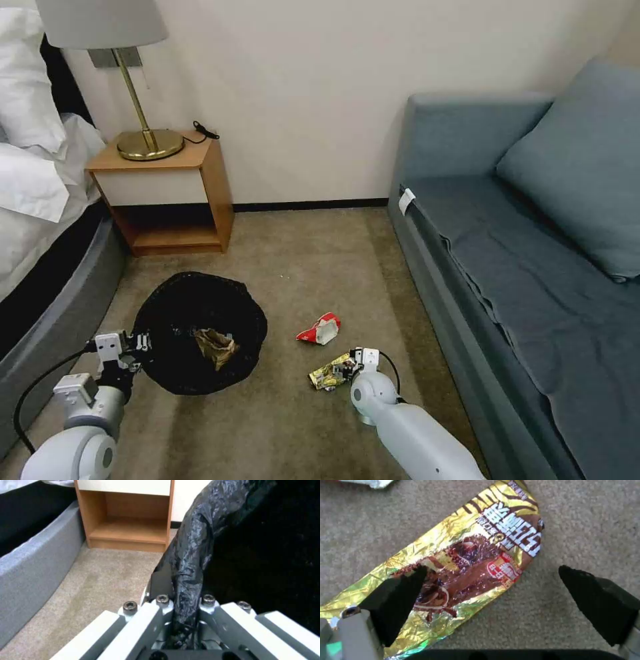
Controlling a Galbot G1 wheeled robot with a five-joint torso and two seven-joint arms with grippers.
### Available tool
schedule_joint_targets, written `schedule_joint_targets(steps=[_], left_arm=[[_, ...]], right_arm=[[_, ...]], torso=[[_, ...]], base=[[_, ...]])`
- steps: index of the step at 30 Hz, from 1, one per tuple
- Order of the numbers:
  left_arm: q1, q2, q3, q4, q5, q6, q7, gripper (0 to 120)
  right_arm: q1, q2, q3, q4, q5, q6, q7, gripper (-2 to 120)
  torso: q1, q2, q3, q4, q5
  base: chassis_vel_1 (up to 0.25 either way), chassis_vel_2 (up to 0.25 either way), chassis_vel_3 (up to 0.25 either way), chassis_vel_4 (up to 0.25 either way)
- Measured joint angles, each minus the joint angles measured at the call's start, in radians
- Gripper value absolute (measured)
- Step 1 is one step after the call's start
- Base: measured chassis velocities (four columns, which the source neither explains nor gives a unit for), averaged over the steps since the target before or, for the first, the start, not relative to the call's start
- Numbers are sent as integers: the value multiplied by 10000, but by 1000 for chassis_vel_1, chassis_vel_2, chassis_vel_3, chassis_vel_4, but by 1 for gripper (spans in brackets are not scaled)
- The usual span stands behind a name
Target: Pick up the trash bin, then pick up the garbage on the floor and place it into the trash bin.
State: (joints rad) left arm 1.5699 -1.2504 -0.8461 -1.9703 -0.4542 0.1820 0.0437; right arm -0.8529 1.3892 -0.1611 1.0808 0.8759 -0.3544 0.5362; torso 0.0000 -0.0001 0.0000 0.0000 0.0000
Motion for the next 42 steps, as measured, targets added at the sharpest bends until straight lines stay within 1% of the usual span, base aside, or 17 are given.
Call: schedule_joint_targets(steps=[13, 27, 32, 34, 36, 42], left_arm=[[88, 40, -62, 50, 19, -53, 26, 1], [-54, 82, -26, 232, 19, -55, 38, 1], [-81, 78, -5, 294, 20, -60, 39, 1], [-82, 76, -4, 327, 21, -69, 40, 1], [-81, 76, -3, 356, 21, -82, 42, 1], [-96, 75, -3, 393, 21, -93, 48, 1]], right_arm=[[244, 352, -83, -616, -185, 281, -437, 100], [318, 450, -154, -618, -192, 342, -534, 100], [343, 481, -166, -686, -179, 388, -635, 95], [343, 500, -179, -722, -171, 416, -678, 88], [342, 535, -174, -773, -157, 453, -705, 85], [336, 610, -153, -850, -101, 508, -768, 84]], torso=[[0, 0, 0, 0, -1], [0, 0, 0, 0, 0], [0, 0, 0, 0, -1], [0, 0, -1, 0, -1], [0, 1, -1, 0, -1], [0, 1, -2, -1, -2]], base=[[0, 0, 0, 0], [0, 0, 0, 0], [0, 0, 0, 0], [0, 0, 0, 0], [0, 0, 0, 0], [0, 0, 0, 0]])
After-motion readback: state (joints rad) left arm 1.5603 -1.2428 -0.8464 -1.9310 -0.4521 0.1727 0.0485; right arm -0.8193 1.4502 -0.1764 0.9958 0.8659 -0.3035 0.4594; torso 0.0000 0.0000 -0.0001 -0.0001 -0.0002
